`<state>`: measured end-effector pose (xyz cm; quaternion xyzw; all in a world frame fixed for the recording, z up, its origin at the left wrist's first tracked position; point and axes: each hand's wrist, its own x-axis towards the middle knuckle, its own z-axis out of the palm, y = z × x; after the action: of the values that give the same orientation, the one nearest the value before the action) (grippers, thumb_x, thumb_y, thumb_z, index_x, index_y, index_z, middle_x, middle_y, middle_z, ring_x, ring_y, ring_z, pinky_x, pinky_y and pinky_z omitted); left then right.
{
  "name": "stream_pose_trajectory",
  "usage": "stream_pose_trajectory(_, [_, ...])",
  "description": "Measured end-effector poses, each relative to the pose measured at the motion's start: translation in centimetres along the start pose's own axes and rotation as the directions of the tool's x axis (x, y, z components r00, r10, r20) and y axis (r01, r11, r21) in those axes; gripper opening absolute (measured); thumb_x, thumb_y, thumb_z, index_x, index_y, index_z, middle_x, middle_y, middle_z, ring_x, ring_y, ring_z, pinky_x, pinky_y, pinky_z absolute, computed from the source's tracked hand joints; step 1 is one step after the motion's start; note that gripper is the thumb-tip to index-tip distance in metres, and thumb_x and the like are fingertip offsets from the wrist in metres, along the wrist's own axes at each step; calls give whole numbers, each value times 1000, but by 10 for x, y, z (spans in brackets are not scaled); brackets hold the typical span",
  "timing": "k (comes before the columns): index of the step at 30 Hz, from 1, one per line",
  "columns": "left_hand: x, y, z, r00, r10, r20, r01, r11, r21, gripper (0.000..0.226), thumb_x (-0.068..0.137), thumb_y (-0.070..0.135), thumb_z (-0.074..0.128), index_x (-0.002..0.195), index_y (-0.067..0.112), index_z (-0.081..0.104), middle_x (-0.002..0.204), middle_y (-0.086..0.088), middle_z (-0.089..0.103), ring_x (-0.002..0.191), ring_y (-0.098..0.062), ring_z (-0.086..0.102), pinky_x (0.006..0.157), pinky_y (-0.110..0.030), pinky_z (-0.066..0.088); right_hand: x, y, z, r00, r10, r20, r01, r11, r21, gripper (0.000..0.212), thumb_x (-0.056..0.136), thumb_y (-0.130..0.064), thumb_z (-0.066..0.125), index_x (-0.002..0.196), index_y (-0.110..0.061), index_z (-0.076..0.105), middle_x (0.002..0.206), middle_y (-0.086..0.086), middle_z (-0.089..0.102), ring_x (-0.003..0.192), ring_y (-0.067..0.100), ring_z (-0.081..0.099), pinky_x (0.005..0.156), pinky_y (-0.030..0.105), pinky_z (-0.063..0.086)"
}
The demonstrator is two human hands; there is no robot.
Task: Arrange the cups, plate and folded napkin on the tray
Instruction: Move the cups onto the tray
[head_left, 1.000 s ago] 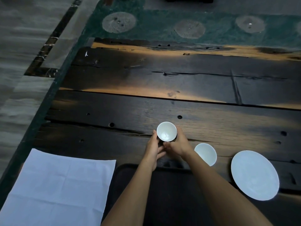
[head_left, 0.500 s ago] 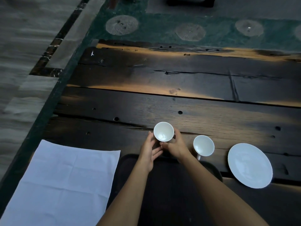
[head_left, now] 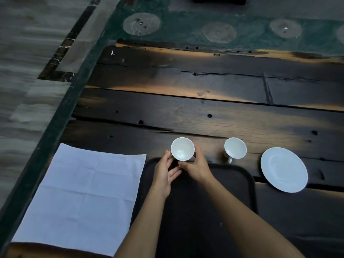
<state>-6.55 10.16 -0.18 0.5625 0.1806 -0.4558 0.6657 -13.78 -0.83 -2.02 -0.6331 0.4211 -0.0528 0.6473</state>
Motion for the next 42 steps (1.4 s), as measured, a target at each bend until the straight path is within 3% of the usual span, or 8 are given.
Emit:
stream_pose_trajectory(6, [-17, -11, -26, 999, 14, -39, -16, 999, -42, 39, 100, 48, 54, 133, 30, 65, 127, 6, 70, 108, -27, 72, 87, -36, 59, -24, 9, 19, 1000, 28, -6, -28, 1000, 7, 78, 74, -3, 77, 141, -35, 50, 131, -10, 62, 126, 14, 56, 106, 47, 51])
stream_pose_trajectory(12, [-27, -27, -59, 998, -10, -69, 8, 999, -34, 26, 98, 47, 58, 118, 35, 69, 116, 11, 74, 103, -25, 74, 83, -34, 60, -49, 24, 41, 998, 65, 2, -65, 998, 13, 81, 71, -4, 76, 139, -40, 50, 131, -13, 61, 128, 12, 54, 106, 45, 51])
stream_pose_trajectory(16, [-30, -37, -75, 996, -32, -88, 30, 999, -27, 25, 97, 42, 62, 119, 32, 67, 111, 11, 75, 98, -22, 76, 86, -36, 61, -61, 34, 52, 996, 92, -10, -92, 996, 13, 80, 71, -4, 75, 138, -40, 50, 129, -15, 61, 127, 12, 54, 106, 45, 51])
stream_pose_trajectory(26, [-32, -45, -107, 990, -64, -122, 59, 997, -43, 36, 99, 39, 60, 133, 25, 62, 132, 3, 69, 100, -22, 75, 85, -36, 61, -72, 46, 81, 991, 130, 10, -130, 991, -21, 78, 74, 0, 74, 138, -35, 48, 121, -19, 60, 122, 13, 56, 103, 43, 53])
stream_pose_trajectory(32, [-26, -45, -114, 989, -82, -125, 79, 996, -31, 29, 100, 37, 59, 127, 27, 62, 135, 0, 66, 103, -24, 73, 86, -37, 60, -73, 48, 89, 988, 152, -13, -152, 987, -50, 79, 73, -1, 75, 136, -39, 47, 117, -24, 59, 121, 12, 56, 90, 26, 49])
stream_pose_trajectory(37, [-23, -46, -117, 988, -84, -131, 81, 996, -28, 15, 98, 38, 61, 111, 32, 67, 129, 2, 69, 103, -24, 73, 87, -37, 60, -70, 50, 92, 987, 159, -19, -160, 985, -63, 79, 74, -2, 75, 137, -40, 46, 122, -16, 61, 120, 13, 56, 94, 29, 50])
stream_pose_trajectory(42, [-19, -44, -117, 987, -93, -129, 88, 995, -45, 33, 100, 38, 59, 131, 27, 62, 131, 2, 68, 106, -25, 72, 88, -38, 59, -63, 48, 91, 988, 151, -4, -151, 984, -91, 81, 75, -1, 76, 138, -40, 45, 124, -14, 60, 122, 13, 55, 98, 33, 51])
